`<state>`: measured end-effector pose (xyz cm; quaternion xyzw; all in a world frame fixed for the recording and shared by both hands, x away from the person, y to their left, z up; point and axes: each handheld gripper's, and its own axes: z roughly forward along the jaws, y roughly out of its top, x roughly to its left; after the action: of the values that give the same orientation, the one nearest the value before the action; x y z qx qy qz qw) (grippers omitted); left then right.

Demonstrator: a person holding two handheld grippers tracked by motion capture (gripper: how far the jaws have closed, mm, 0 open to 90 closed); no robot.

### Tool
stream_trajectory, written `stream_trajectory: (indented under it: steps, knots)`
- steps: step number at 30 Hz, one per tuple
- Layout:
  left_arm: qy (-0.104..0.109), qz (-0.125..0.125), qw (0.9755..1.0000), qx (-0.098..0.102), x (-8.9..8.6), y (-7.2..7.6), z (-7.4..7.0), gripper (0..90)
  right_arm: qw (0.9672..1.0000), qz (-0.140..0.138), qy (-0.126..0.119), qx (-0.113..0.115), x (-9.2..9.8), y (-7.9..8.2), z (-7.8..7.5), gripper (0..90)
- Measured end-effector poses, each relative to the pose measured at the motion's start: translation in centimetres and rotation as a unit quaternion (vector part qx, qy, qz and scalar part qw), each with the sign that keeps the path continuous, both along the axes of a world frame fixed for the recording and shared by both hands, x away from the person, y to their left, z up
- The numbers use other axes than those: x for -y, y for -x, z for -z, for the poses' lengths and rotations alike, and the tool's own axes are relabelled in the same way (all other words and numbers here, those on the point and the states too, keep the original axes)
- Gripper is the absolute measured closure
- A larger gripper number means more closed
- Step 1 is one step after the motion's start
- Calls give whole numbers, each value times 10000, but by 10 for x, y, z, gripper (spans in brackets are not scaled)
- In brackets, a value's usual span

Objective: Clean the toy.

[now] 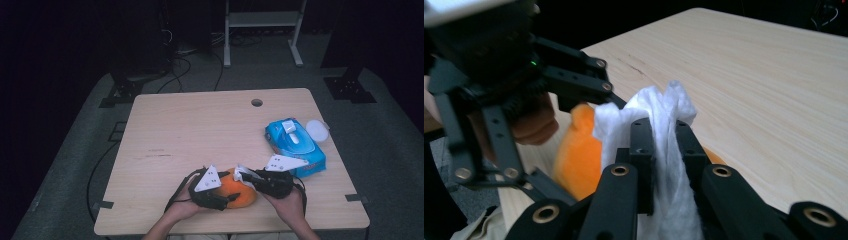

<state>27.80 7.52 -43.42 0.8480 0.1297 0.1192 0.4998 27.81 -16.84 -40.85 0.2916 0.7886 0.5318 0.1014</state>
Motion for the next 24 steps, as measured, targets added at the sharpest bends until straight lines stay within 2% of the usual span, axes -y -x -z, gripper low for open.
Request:
stream_trajectory:
  steps: [2, 4, 6, 9, 11, 13, 15, 17, 18, 20, 22, 24]
  knots:
    - [56, 155, 9999, -30, -2, -2, 0, 211, 9999, 90, 106, -33, 5, -4, 6, 814]
    - [121, 163, 9998, -67, -4, -3, 0, 177, 9998, 155, 2, -144, 11, -7, 8, 813]
    - [151, 142, 9997, -126, -5, -5, 2, 160, 9997, 193, 111, -69, 11, -7, 7, 813]
    - [129, 59, 9998, -116, -4, -3, 2, 231, 9996, 233, 128, -24, 10, -5, 4, 813]
    - [94, -11, 9999, -66, -3, -3, 1, 271, 9995, 220, 159, 141, 7, 1, -3, 813]
    - [148, -96, 9998, -76, 1, -2, 0, 295, 9994, 72, 123, 308, 0, 7, -10, 813]
    - [93, -101, 9999, -10, 3, -1, 0, 306, 9984, -107, 280, 486, -10, 14, -14, 813]
    - [38, -105, 9999, 21, 4, 0, 0, 306, 9963, -115, 568, 632, -19, 17, -12, 813]
    - [58, -76, 10000, 8, 3, 0, 0, 300, 9966, -131, 563, 591, -19, 16, -11, 813]
    - [122, 20, 9999, -72, 0, -2, 0, 253, 9978, -124, 474, 452, -15, 12, -7, 814]
    - [204, 35, 9996, -167, -2, -5, 0, 181, 9979, -86, 488, 414, -11, 10, -5, 813]
    - [175, -25, 9995, -266, -3, -8, 1, 98, 9976, -49, 524, 458, -9, 9, -5, 814]
